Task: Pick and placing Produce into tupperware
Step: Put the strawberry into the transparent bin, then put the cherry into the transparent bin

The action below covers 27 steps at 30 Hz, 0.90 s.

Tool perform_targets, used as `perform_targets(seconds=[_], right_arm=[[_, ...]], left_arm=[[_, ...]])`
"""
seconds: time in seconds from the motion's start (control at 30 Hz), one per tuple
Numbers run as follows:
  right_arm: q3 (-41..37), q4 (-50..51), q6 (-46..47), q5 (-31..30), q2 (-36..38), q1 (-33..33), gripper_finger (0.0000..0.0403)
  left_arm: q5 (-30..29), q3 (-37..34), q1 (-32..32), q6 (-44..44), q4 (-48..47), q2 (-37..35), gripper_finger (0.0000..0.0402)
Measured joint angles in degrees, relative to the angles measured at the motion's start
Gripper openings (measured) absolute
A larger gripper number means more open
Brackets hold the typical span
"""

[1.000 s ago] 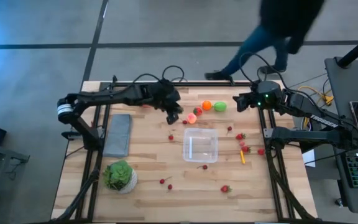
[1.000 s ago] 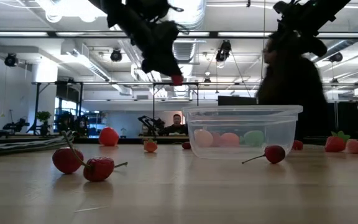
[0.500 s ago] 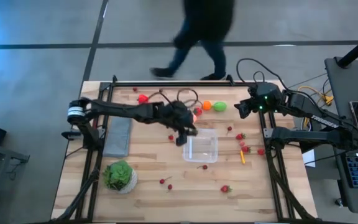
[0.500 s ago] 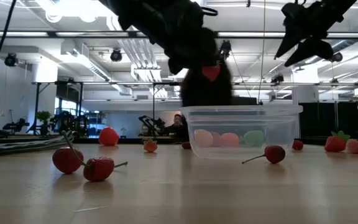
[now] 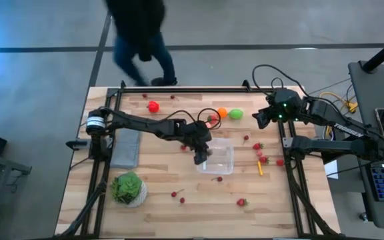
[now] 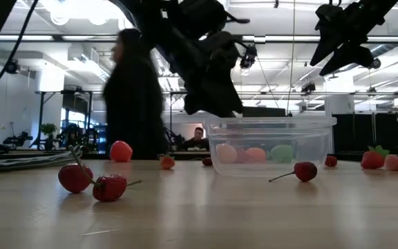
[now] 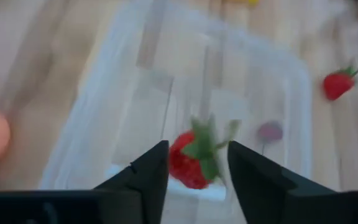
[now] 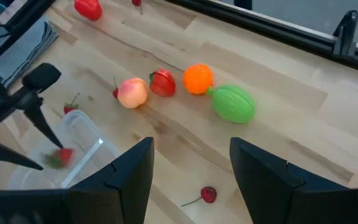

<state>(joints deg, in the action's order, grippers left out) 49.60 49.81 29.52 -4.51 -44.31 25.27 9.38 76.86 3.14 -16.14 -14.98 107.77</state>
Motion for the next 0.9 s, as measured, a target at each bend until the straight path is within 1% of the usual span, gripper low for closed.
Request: perform_targets(seconds=[0.07,0.17,0.23,0.3,0.4,0.53,0.6,0.7,0.9], right_arm=[[0.0,-0.2,0.0,0.0,0.0,0.0,0.0203],[0.0,-0.5,0.2,0.0,0.0,0.0,0.0203],[0.0,-0.9,0.2,0.0,-0.1,0.0,0.0203],[0.0,-1.0,0.6,0.1,-0.1,0.0,0.0203],[0.0,-1.2,1.3,2.3,0.0,-0.1,0.0203],[0.0,-0.3,-1.0,10.7,0.0,-0.9,0.0203],[0.0,-0.5,-1.5,13.2,0.0,-1.2,0.0203],[-0.1,-0.9,-0.5,13.4,-0.1,-1.1,0.0203],[-0.2,-2.0,-1.5,11.3,-0.5,-1.1,0.0203]], left_arm=[[0.0,-0.2,0.0,-1.5,-0.4,-0.1,0.0190],[-0.1,-0.3,0.0,-1.6,-1.0,-0.6,0.0231],[-0.1,0.1,0.0,-1.6,-1.3,-1.0,0.0251],[-0.1,0.5,0.0,-1.6,-1.0,-2.6,0.0264],[-0.4,1.0,0.0,-1.6,-1.0,-6.0,0.0269],[-2.4,0.4,0.3,-1.5,-2.9,-11.6,0.0270],[-4.3,0.1,0.4,-1.5,-4.6,-14.7,0.0270],[-5.4,-0.8,1.0,-1.5,-6.3,-19.9,0.0270],[-6.1,-2.2,1.9,-1.3,-9.9,-29.7,0.0270]])
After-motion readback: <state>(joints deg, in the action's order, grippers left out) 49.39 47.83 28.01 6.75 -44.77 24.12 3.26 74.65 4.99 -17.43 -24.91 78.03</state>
